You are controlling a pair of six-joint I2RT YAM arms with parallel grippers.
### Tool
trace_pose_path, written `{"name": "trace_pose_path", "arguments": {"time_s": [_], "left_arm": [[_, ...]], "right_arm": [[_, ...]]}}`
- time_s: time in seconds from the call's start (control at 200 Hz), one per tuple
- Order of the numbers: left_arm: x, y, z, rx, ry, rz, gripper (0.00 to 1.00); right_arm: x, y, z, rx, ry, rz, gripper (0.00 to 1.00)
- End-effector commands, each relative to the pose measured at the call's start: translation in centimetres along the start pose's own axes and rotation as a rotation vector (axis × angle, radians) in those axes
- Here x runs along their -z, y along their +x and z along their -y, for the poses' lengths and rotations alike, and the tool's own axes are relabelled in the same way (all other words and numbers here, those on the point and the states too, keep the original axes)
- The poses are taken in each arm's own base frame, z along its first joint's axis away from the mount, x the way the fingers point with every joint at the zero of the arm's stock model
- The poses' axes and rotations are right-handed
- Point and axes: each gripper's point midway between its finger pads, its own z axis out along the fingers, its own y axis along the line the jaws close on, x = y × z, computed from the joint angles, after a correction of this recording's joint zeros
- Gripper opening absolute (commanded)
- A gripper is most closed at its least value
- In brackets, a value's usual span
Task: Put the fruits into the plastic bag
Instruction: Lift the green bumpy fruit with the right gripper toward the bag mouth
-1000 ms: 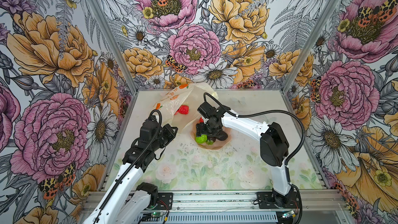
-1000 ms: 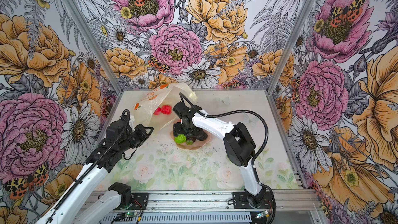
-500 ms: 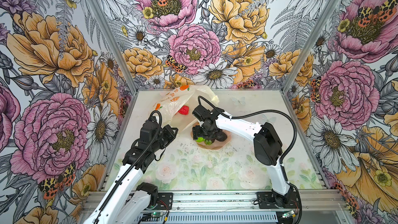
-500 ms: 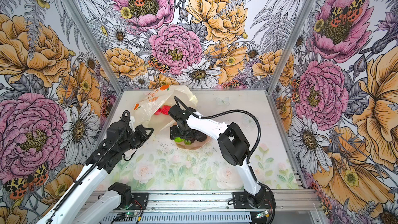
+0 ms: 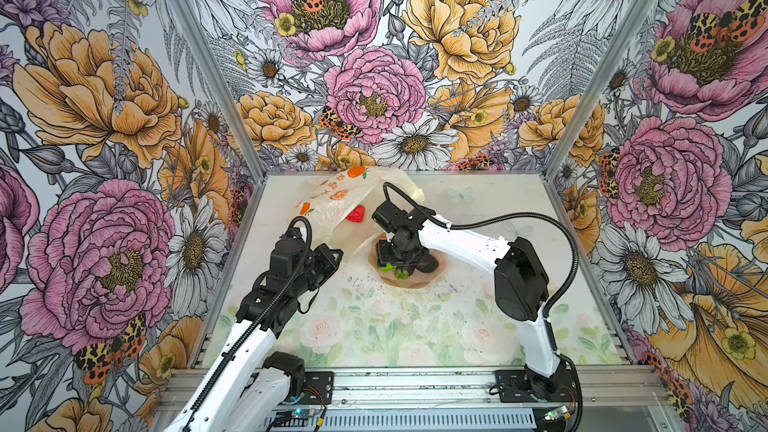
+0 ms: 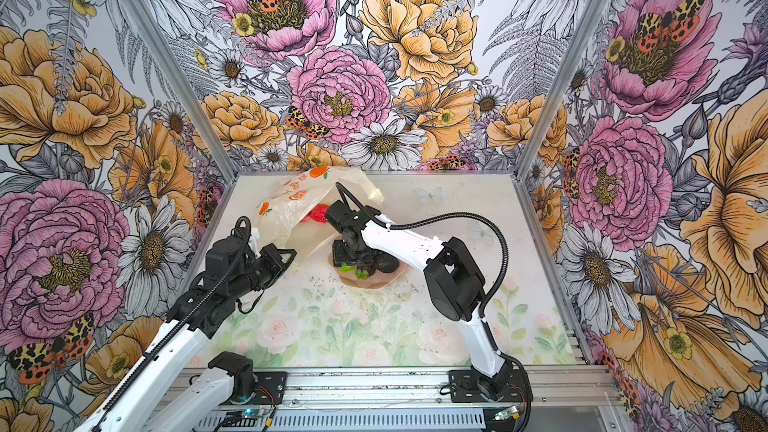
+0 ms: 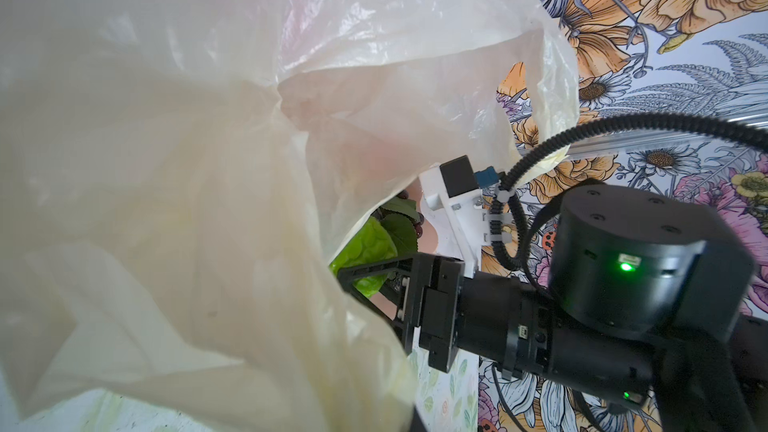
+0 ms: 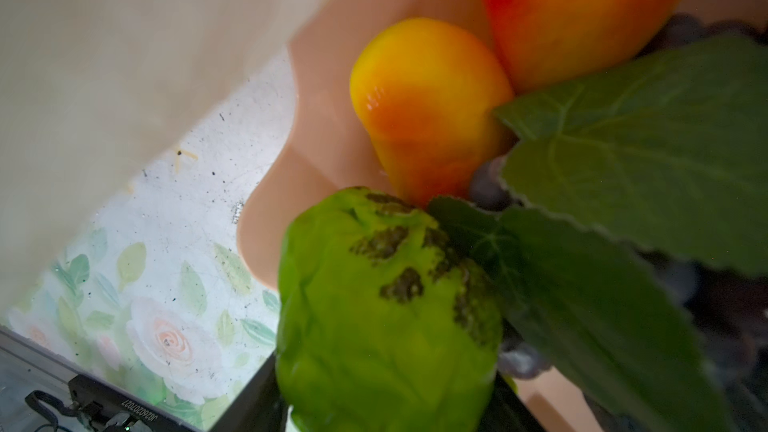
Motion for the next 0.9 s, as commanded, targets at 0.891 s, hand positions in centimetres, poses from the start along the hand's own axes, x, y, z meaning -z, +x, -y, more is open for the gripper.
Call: {"name": "trace_pose_path", "arguments": {"time_s": [0.891], "left_arm": [[0.1,0.2,0.4,-0.015,-0.013,-0.027,0.0]], "right_arm": [[8.7,-9.3,-7.2,-0.102,-0.536,0.182,0.55]]}}
